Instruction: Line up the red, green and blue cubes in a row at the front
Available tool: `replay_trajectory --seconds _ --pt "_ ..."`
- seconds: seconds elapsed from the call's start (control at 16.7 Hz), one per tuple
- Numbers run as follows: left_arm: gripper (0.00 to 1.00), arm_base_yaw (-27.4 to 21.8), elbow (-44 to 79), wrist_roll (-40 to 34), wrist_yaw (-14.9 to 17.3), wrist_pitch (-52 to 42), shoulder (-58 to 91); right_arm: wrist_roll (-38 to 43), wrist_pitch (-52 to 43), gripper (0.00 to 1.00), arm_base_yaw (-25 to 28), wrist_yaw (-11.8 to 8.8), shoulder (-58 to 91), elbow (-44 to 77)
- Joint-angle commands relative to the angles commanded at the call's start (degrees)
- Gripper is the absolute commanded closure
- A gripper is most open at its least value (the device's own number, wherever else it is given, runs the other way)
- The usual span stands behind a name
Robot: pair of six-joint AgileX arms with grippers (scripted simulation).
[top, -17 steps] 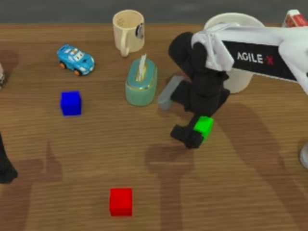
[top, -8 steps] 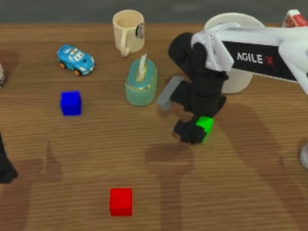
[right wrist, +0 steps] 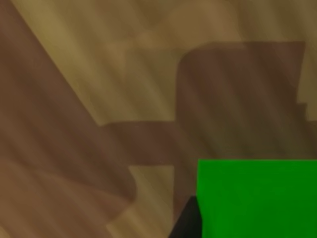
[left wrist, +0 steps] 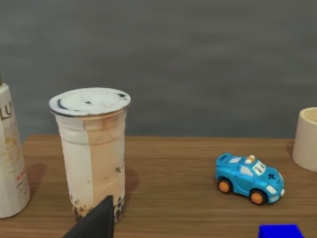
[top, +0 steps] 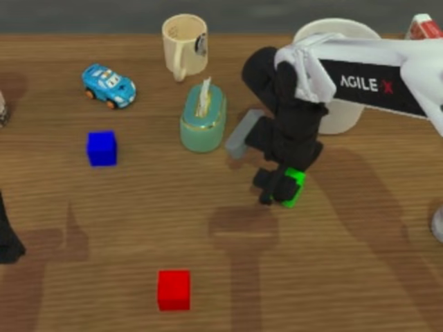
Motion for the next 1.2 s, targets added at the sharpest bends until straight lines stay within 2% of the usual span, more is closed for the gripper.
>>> replay_trajectory --seconds 0.42,0.84,1.2 --pt "0.0 0.0 0.0 0.0 0.0 0.0 0.0 0.2 -0.5 1.0 -0.1 -0.2 -0.8 0.2" --pt "0.0 0.0 0.0 0.0 0.0 0.0 0.0 0.2 -12.5 1.0 0.3 -0.3 -4.2 8.4" --pt "0.0 0.0 0.0 0.0 0.0 0.0 0.0 0.2 -13.4 1.0 0.2 -0.3 -4.7 9.0"
